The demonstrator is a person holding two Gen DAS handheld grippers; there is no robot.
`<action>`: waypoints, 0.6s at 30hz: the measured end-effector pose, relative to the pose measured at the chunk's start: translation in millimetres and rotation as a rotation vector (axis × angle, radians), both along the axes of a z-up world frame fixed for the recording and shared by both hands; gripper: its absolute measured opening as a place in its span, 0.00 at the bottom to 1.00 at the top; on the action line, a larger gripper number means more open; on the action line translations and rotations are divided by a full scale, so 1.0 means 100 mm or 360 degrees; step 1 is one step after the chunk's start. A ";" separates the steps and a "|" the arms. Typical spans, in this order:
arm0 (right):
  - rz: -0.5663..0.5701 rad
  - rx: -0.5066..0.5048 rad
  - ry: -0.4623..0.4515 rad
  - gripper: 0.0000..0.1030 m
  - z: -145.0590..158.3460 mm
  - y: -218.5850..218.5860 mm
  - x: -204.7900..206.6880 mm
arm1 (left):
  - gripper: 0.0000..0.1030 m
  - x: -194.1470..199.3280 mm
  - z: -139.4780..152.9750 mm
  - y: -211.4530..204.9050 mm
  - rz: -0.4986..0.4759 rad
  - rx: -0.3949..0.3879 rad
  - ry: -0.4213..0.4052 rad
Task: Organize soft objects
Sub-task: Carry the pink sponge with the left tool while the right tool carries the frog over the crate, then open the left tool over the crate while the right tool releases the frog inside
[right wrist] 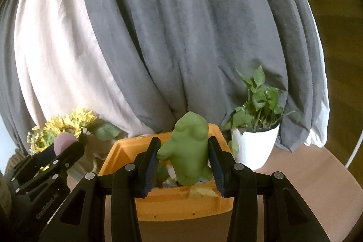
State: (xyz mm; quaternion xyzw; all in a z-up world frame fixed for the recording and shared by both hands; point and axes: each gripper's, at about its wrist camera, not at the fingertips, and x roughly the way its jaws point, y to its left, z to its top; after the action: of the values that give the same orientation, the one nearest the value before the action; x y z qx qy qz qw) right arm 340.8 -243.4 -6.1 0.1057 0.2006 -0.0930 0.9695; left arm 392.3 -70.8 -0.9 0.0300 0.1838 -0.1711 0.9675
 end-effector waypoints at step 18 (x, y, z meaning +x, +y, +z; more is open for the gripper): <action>0.0068 -0.0042 0.0181 0.42 -0.33 -0.17 0.73 | 0.42 0.62 -0.34 -0.19 0.0058 0.0066 0.0149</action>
State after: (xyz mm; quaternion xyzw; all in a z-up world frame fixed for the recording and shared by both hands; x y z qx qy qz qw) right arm 413.6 -260.1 -39.3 0.0831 0.2564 -0.0809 0.9596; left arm 454.2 -89.8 -34.7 0.0388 0.2328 -0.1508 0.9600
